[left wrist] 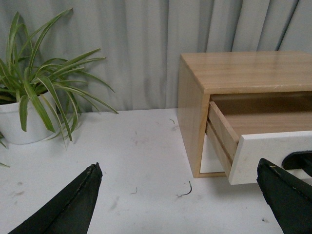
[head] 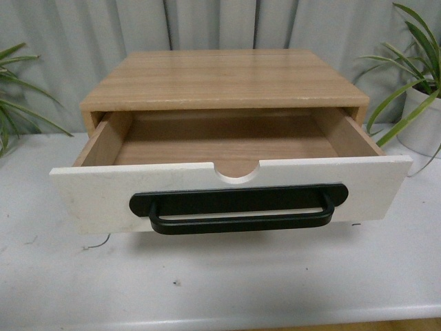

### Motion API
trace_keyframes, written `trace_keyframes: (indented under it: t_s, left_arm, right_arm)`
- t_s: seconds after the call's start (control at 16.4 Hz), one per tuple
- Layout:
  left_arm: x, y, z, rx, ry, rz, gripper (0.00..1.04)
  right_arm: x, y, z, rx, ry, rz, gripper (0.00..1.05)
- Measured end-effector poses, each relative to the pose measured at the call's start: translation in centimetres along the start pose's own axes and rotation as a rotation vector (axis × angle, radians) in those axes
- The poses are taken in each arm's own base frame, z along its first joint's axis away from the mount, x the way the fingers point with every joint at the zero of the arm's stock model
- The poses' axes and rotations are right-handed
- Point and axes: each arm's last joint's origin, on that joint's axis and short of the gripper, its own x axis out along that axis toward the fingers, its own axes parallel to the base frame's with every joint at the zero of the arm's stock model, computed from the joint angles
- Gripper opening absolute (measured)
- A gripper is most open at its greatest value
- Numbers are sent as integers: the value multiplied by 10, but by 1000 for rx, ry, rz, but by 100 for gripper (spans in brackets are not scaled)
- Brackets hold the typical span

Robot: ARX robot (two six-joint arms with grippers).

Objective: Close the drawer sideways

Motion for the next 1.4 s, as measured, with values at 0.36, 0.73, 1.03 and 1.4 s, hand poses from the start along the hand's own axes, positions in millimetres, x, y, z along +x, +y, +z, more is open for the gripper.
trace_keyframes:
  t_s: [0.36,0.73,1.03,1.4]
  left_arm:
    - [0,0,0,0,0,0,98]
    - [0,0,0,0,0,0,98]
    - [0,0,0,0,0,0,98]
    - [0,0,0,0,0,0,98]
  right_arm:
    - [0,0,0,0,0,0,98]
    - [0,0,0,0,0,0,98]
    - [0,0,0,0,0,0,98]
    - [-1,0,-2,67,120,13,98]
